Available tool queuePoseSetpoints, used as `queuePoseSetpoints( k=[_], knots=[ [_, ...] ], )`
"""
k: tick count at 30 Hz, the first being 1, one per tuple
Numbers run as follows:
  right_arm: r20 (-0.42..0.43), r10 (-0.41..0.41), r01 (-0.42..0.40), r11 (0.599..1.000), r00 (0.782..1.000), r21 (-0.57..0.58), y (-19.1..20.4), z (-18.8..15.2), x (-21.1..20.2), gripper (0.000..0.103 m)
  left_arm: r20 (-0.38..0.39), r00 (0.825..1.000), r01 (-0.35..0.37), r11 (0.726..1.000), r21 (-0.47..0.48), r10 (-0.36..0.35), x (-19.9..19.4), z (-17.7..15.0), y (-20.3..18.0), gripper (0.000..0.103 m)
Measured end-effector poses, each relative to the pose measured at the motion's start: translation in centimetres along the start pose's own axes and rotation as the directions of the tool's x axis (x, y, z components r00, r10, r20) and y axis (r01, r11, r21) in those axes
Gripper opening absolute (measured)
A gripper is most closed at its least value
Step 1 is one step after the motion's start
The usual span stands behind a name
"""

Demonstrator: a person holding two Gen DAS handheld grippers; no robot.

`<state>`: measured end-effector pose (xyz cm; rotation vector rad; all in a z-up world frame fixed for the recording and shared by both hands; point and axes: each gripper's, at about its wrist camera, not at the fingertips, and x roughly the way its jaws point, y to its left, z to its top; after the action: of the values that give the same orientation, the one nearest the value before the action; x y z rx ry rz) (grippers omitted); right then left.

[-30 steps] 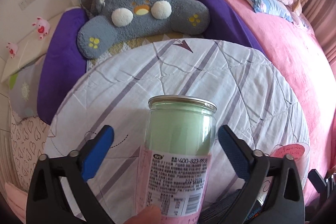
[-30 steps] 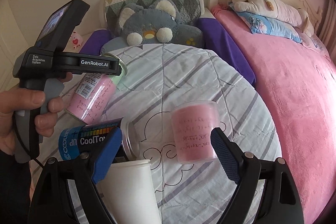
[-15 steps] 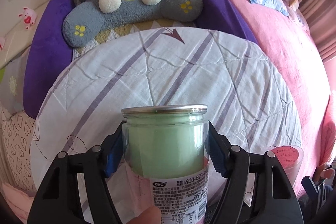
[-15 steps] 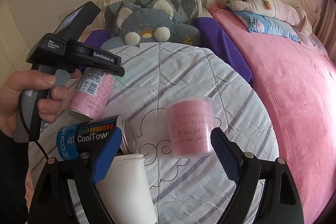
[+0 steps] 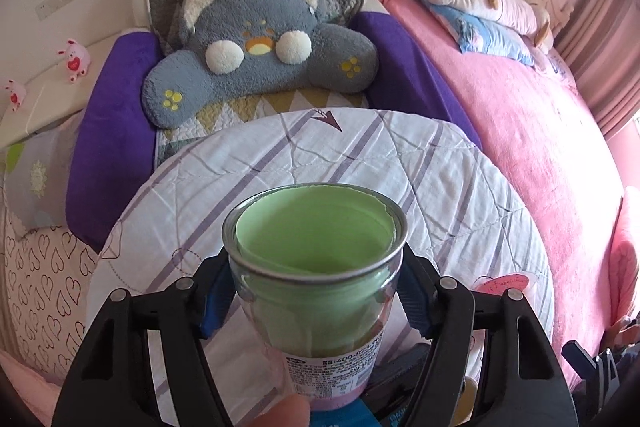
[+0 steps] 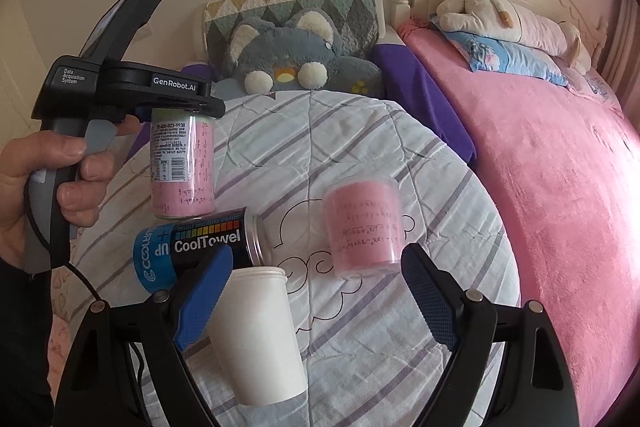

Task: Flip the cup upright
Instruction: 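Lift the green-and-pink cup with the left gripper and rotate its opening upward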

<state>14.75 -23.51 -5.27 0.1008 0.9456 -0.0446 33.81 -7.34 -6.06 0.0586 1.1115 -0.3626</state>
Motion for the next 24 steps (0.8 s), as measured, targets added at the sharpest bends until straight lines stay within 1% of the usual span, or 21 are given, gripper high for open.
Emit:
queuePoseSetpoints(
  k=[3, 7, 11, 14, 19, 21, 24],
  knots=[
    [0.005, -0.003, 0.003, 1.0, 1.0, 0.003, 0.0, -0.4, -0.6, 0.087, 0.017, 1.0, -0.003, 1.0, -0.009, 0.003, -0.9, -0.5, 0.1, 0.07],
    [0.013, -0.004, 0.004, 1.0, 1.0, 0.003, 0.0, -0.8, -1.6, 0.087, 0.073, 0.997, -0.017, 1.0, -0.019, 0.018, -3.6, -1.6, 0.4, 0.07],
    [0.03, -0.001, 0.001, 1.0, 1.0, -0.002, 0.2, -1.1, -2.8, 0.087, 0.152, 0.987, -0.056, 0.998, -0.025, 0.059, -7.4, -3.1, 0.7, 0.07],
    [0.046, 0.008, -0.008, 1.0, 0.999, -0.007, 0.5, -1.4, -3.9, 0.087, 0.195, 0.978, -0.068, 0.997, -0.033, 0.073, -10.7, -4.8, 1.1, 0.07],
    [0.082, 0.026, -0.025, 1.0, 0.996, -0.015, 1.0, -2.8, -6.5, 0.087, 0.221, 0.971, -0.086, 0.996, -0.023, 0.089, -15.5, -9.3, 0.5, 0.07],
    [0.095, 0.034, -0.032, 0.999, 0.995, -0.019, 1.2, -3.6, -7.6, 0.087, 0.211, 0.974, -0.081, 0.997, -0.014, 0.082, -16.8, -11.8, -0.1, 0.07],
    [0.109, 0.047, -0.046, 0.999, 0.993, -0.018, 1.1, -5.2, -9.1, 0.087, 0.186, 0.98, -0.065, 0.998, -0.011, 0.066, -17.8, -15.4, -1.1, 0.07]
  ],
)
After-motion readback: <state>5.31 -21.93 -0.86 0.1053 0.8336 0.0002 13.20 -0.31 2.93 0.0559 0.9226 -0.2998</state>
